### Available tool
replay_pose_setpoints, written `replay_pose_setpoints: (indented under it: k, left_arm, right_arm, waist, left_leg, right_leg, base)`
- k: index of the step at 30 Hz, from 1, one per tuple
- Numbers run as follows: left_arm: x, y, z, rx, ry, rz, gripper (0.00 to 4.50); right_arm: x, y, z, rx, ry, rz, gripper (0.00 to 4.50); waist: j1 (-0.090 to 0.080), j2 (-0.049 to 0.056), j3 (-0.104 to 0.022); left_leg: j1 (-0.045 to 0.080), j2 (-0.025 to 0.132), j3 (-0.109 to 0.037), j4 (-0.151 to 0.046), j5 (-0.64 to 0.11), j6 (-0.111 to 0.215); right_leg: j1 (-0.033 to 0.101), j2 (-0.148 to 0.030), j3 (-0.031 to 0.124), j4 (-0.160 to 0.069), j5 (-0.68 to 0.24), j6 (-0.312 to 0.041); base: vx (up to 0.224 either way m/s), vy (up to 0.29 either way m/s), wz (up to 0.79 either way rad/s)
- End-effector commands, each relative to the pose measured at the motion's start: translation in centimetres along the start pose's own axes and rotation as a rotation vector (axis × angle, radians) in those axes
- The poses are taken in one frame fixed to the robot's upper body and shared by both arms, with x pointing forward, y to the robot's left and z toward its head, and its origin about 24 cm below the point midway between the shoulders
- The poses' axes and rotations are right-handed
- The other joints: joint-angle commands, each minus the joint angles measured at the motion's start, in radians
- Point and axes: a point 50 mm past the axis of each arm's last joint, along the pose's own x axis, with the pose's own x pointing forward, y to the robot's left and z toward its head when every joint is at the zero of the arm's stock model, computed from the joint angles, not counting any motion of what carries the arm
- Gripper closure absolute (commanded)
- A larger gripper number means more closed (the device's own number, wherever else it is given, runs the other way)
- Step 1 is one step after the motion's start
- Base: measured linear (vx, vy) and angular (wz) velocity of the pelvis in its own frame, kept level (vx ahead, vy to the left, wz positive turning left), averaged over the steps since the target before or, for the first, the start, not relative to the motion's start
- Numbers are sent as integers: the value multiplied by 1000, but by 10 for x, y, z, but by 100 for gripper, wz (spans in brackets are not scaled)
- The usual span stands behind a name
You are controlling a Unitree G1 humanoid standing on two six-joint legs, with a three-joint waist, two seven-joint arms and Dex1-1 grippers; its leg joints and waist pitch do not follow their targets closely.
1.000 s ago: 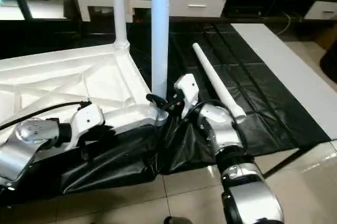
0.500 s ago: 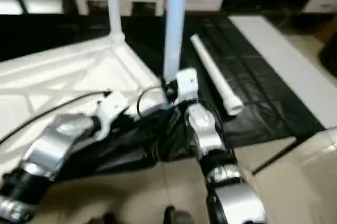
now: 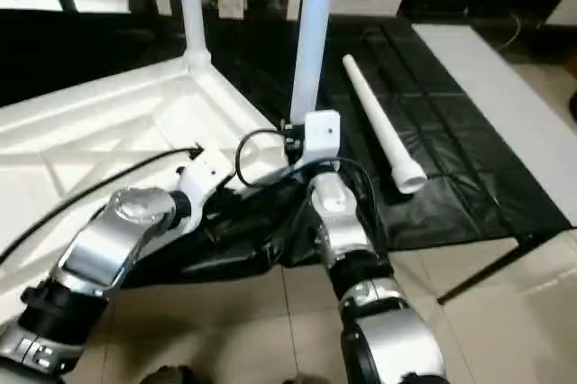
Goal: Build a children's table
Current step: Insert table leg to table base
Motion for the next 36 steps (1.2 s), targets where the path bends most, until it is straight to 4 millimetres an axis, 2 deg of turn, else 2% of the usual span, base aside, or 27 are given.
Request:
replay_pose_setpoints:
  k: [1, 2, 3, 6, 8, 10, 12, 15, 16, 17, 18, 20, 22, 25, 27, 29, 30, 31, 33, 34, 36]
  left_arm:
    - [-15, 29, -10, 12, 46, 193, 450]
    - [-16, 29, -11, 19, 49, 186, 450]
    - [-16, 28, -12, 24, 51, 179, 450]
    - [-17, 27, -15, 34, 57, 166, 450]
    - [-18, 28, -16, 37, 59, 166, 450]
    - [-18, 29, -16, 40, 59, 167, 450]
    - [-18, 29, -16, 42, 58, 167, 450]
    - [-19, 30, -17, 49, 57, 165, 450]
    - [-19, 30, -17, 53, 58, 161, 450]
    - [-20, 29, -18, 55, 59, 159, 450]
    - [-20, 29, -18, 57, 59, 157, 450]
    - [-20, 29, -19, 59, 58, 151, 450]
    - [-21, 27, -20, 72, 54, 135, 450]
    - [-22, 25, -22, 86, 53, 113, 450]
    - [-24, 25, -27, 95, 56, 90, 450]
    - [-24, 25, -30, 104, 53, 81, 450]
    - [-24, 25, -30, 104, 53, 81, 450]
    - [-25, 24, -33, 118, 50, 58, 450]
    - [-26, 24, -38, 123, 42, 19, 450]
    - [-27, 23, -39, 122, 30, -3, 450]
    - [-30, 21, -41, 152, -2, -63, 450]
  right_arm:
    - [-42, -51, -67, 113, 307, -306, 264]
    - [-40, -49, -65, 119, 289, -279, 264]
    - [-38, -46, -63, 124, 274, -249, 264]
    - [-35, -44, -57, 116, 238, -190, 264]
    - [-32, -41, -51, 107, 199, -115, 264]
    - [-31, -40, -48, 111, 180, -79, 264]
    - [-30, -40, -46, 111, 168, -68, 194]
    - [-28, -40, -40, 128, 124, -30, 191]
    - [-27, -40, -37, 138, 113, -16, 164]
    - [-26, -40, -35, 136, 101, -6, 152]
    - [-26, -41, -34, 134, 93, 0, 152]
    - [-25, -41, -30, 125, 66, 27, 132]
    - [-25, -43, -23, 141, 15, 71, 110]
    - [-26, -46, -17, 166, -22, 130, 110]
    - [-32, -47, -10, 163, -65, 246, 110]
    - [-35, -48, -8, 150, -77, 298, 110]
    - [-35, -48, -8, 150, -77, 298, 110]
    - [-39, -51, -5, 133, -81, 349, 110]
    - [-43, -54, -1, 106, -70, 428, 110]
    - [-44, -55, 0, 95, -65, 460, 110]
    - [-45, -57, 4, 78, -56, 522, 110]
  waist:
    - [-15, 27, -32]
    - [-15, 28, -34]
    - [-14, 33, -37]
    - [-19, 32, -42]
    - [-20, 29, -41]
    - [-19, 28, -49]
    - [-18, 29, -47]
    - [-15, 28, -48]
    - [-15, 25, -51]
    - [-14, 21, -56]
    - [-15, 20, -57]
    - [-14, 26, -58]
    - [-14, 25, -61]
    - [-15, 25, -66]
    - [-17, 26, -69]
    - [-18, 23, -76]
    - [-18, 23, -76]
    - [-24, 23, -79]
    - [-24, 19, -79]
    - [-24, 23, -79]
    - [-24, 22, -77]
  left_leg:
    - [27, 53, -28, -80, -492, -68]
    - [26, 54, -28, -80, -486, -68]
    - [28, 56, -28, -81, -473, -71]
    - [22, 58, -25, -84, -419, -65]
    - [21, 56, -20, -81, -408, -52]
    - [21, 57, -15, -75, -354, -35]
    - [18, 56, -12, -75, -320, -25]
    - [20, 57, -9, -72, -319, -12]
    - [17, 56, -8, -70, -299, -6]
    - [13, 56, -7, -65, -256, 7]
    - [12, 55, -5, -63, -232, 17]
    - [14, 54, 0, -57, -187, 43]
    - [15, 54, 4, -52, -151, 67]
    - [13, 55, 4, -44, -104, 107]
    - [13, 53, 4, -39, -80, 127]
    - [8, 50, 4, -30, -15, 159]
    - [8, 50, 4, -30, -15, 159]
    - [6, 47, 5, -25, 13, 180]
    - [6, 45, 4, -21, 17, 202]
    - [7, 46, 5, -21, 7, 206]
    - [9, 47, 6, -21, -21, 201]
  right_leg:
    - [-14, -81, 68, -112, -298, -113]
    - [-13, -81, 68, -112, -294, -110]
    - [-13, -80, 68, -110, -267, -111]
    - [-2, -74, 63, -101, -151, -135]
    - [0, -76, 65, -102, -141, -144]
    - [5, -76, 67, -98, -102, -154]
    - [7, -75, 65, -95, -65, -165]
    - [8, -76, 67, -96, -71, -172]
    - [13, -76, 67, -94, -56, -176]
    - [22, -77, 67, -87, -17, -183]
    - [23, -75, 68, -83, 9, -187]
    - [22, -76, 69, -79, 63, -206]
    - [25, -74, 69, -73, 119, -222]
    - [31, -73, 68, -64, 197, -239]
    - [34, -72, 68, -60, 239, -251]
    - [41, -68, 66, -49, 339, -265]
    - [41, -68, 66, -49, 339, -265]
    - [43, -69, 66, -42, 387, -281]
    - [44, -66, 66, -43, 401, -280]
    - [43, -68, 65, -44, 386, -283]
    - [41, -69, 66, -48, 332, -291]
  base:
    - [0, 0, 0]
    - [0, 0, 0]
    - [0, 0, 0]
    - [0, 0, 0]
    - [0, 0, 0]
    - [0, 0, 0]
    - [0, 0, 0]
    - [0, 0, 0]
    - [0, 0, 0]
    - [0, 0, 0]
    - [0, 0, 0]
    - [0, 0, 0]
    - [0, 0, 0]
    - [0, 0, 0]
    - [0, 0, 0]
    - [0, 0, 0]
    - [0, 0, 0]
    - [0, 0, 0]
    - [0, 0, 0]
    - [0, 0, 0]
    - [0, 0, 0]
